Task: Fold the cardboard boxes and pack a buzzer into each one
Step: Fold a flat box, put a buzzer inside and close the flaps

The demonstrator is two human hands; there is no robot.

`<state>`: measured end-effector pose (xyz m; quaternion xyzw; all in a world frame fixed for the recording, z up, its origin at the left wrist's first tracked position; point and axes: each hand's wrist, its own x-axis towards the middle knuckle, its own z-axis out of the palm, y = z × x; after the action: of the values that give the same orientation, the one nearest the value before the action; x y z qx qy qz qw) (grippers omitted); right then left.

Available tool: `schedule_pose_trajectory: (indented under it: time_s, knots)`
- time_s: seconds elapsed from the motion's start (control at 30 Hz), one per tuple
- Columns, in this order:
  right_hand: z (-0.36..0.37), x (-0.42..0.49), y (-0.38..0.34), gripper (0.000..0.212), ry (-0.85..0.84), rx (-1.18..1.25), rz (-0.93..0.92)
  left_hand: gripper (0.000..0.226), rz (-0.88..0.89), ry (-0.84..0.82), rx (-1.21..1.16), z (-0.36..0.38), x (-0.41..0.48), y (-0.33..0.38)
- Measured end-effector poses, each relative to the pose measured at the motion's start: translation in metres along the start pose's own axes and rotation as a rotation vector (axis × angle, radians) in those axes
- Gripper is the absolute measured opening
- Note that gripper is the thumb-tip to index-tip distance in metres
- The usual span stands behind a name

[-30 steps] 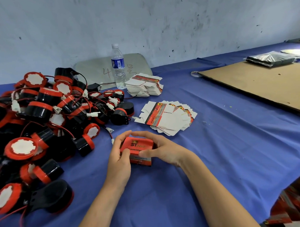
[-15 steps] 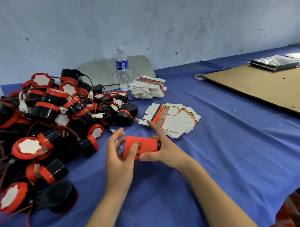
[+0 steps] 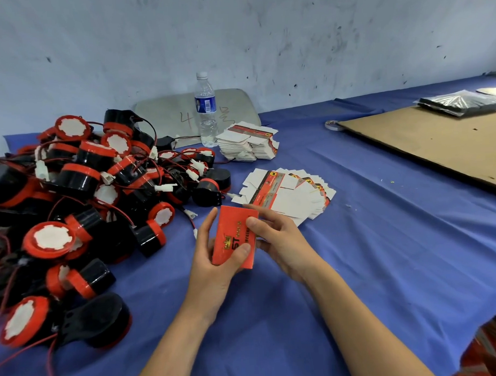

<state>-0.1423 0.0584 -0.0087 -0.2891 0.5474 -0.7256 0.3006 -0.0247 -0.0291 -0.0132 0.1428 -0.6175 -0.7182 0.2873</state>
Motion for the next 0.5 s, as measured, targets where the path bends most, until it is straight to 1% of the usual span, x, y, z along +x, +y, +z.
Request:
schedule_pose_trajectory:
  time_s: [0.07,0.13,0.4,0.5]
  knots:
    - [0.0005,-0.0017,-0.0023,0.032,-0.021,-0.036,-0.018,0.084,0.007,-0.006,0.012,-0.0007,0.0008,0.0]
    - [-0.0004,-0.0031,-0.0043,0.029,-0.015,-0.061,-0.03,0.085,0.007,-0.03,0.029,-0.0013,0.0013,-0.0014]
    - [-0.0021,-0.0027,-0.0034,0.033,-0.021,-0.088,-0.036,0.082,0.063,-0.033,0.094,-0.0041,0.0032,-0.0048]
    - [-0.0016,-0.0023,-0.0046,0.033,0.014,-0.08,-0.016,0.082,0.059,-0.045,0.143,-0.0025,0.0012,-0.0076]
